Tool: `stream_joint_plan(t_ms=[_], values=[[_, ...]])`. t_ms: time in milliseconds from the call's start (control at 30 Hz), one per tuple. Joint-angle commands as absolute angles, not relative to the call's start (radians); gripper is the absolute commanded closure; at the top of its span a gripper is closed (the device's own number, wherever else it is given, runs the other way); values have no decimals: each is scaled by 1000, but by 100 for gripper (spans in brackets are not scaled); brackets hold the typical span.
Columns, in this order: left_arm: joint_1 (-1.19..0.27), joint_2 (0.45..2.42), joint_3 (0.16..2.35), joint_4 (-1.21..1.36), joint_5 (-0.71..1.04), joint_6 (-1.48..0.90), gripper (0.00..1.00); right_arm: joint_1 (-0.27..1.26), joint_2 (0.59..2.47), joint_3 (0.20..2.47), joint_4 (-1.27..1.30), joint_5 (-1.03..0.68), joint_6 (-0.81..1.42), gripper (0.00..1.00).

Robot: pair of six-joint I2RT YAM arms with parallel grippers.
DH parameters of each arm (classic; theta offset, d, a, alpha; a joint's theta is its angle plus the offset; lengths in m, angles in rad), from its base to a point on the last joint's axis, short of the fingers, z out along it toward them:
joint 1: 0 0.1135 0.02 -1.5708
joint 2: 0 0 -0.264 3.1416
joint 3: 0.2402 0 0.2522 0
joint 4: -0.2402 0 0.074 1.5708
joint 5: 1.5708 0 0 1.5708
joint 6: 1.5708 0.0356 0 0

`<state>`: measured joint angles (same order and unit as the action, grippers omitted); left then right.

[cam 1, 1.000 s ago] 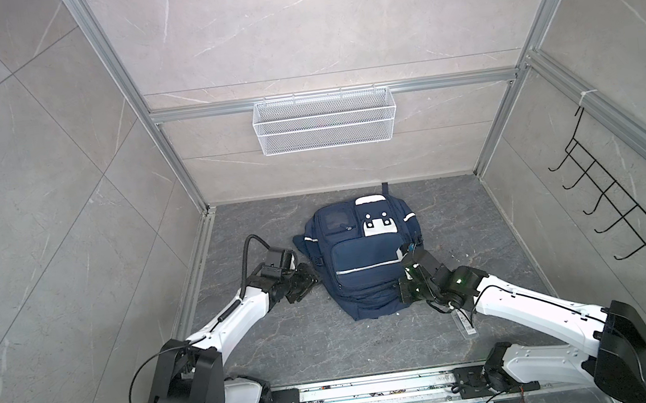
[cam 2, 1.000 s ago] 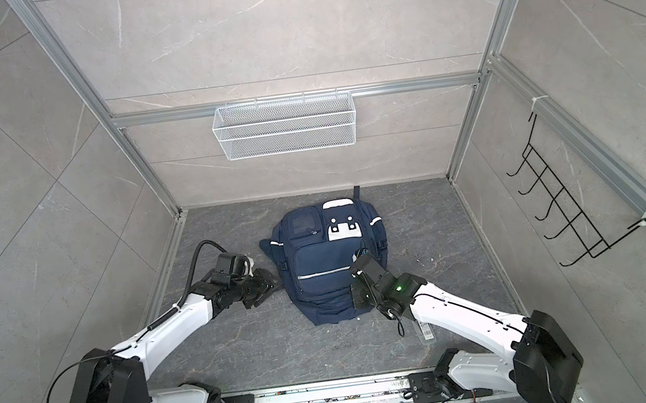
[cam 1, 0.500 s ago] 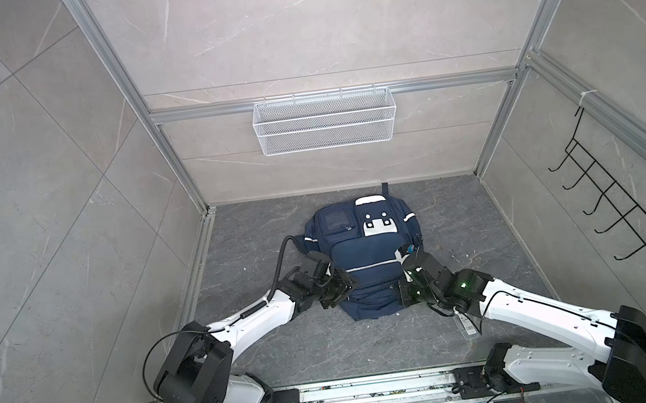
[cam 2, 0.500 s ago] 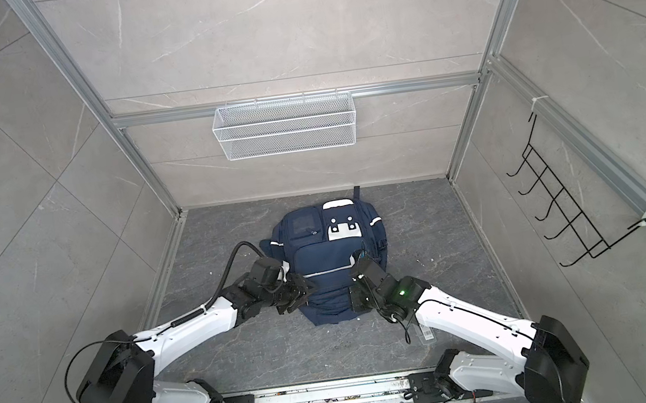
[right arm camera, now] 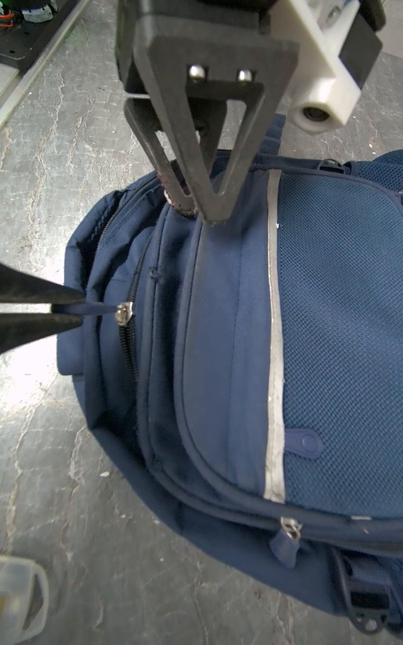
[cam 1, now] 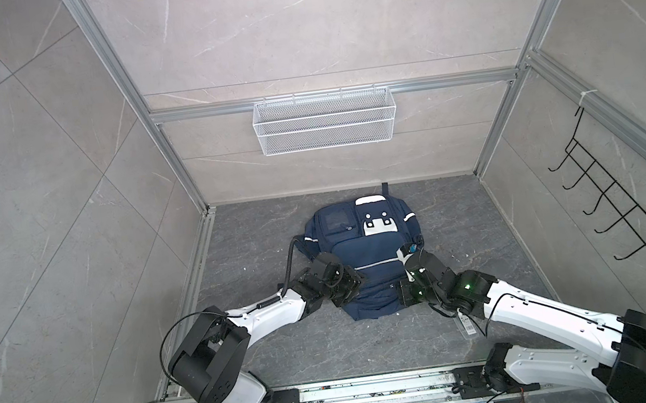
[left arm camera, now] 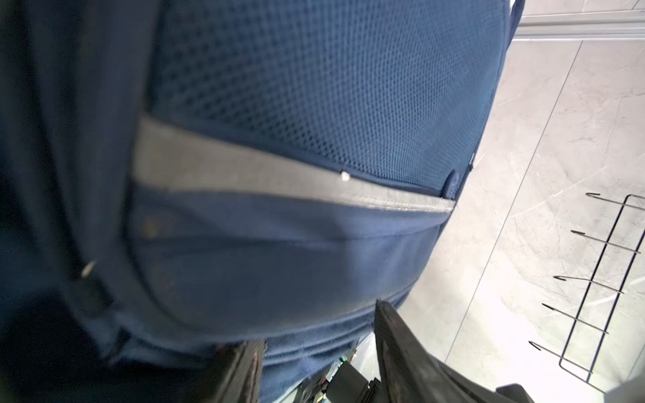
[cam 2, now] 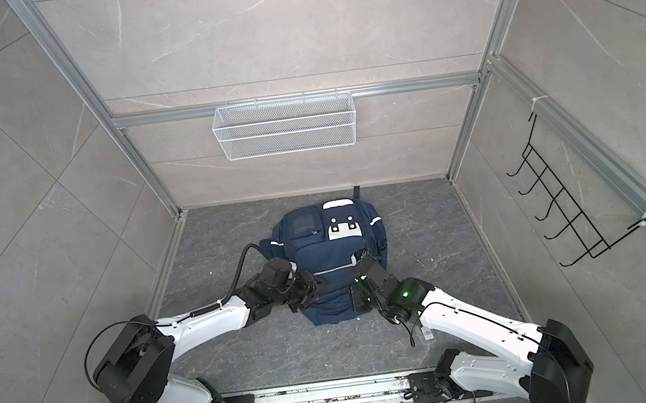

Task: Pack the student bag

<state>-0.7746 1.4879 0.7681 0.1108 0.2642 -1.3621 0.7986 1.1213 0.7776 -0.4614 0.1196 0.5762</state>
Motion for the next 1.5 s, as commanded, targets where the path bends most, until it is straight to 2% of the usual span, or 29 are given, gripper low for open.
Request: stream_joint_plan(t_ms=[0,167,533,867,1000,1100,1200,1333,1467], values=[[-789,1386,750,23,181,-1357,47,811,1101,768,-458,120,584,100],[-743,1367,752,-24,112,-1258,47,810,1106,770,-456,113,583,100],[-594,1490,760,56,196,-1185,48,809,1093,777,-470,113,578,100],[-593,1630,899,59,312,-1117,52,810,1111,766,-445,102,589,100],[-592,1657,933,33,321,-1086,60,810,1115,767,-441,100,591,100],[-588,1673,957,10,330,-1062,77,811,1120,765,-436,100,591,100],[-571,1669,977,-31,332,-1031,100,811,1117,764,-441,112,590,100],[-512,1620,969,-111,320,-974,100,809,1086,755,-455,147,588,100],[-387,1543,912,-144,331,-934,100,802,1054,734,-487,195,570,100]])
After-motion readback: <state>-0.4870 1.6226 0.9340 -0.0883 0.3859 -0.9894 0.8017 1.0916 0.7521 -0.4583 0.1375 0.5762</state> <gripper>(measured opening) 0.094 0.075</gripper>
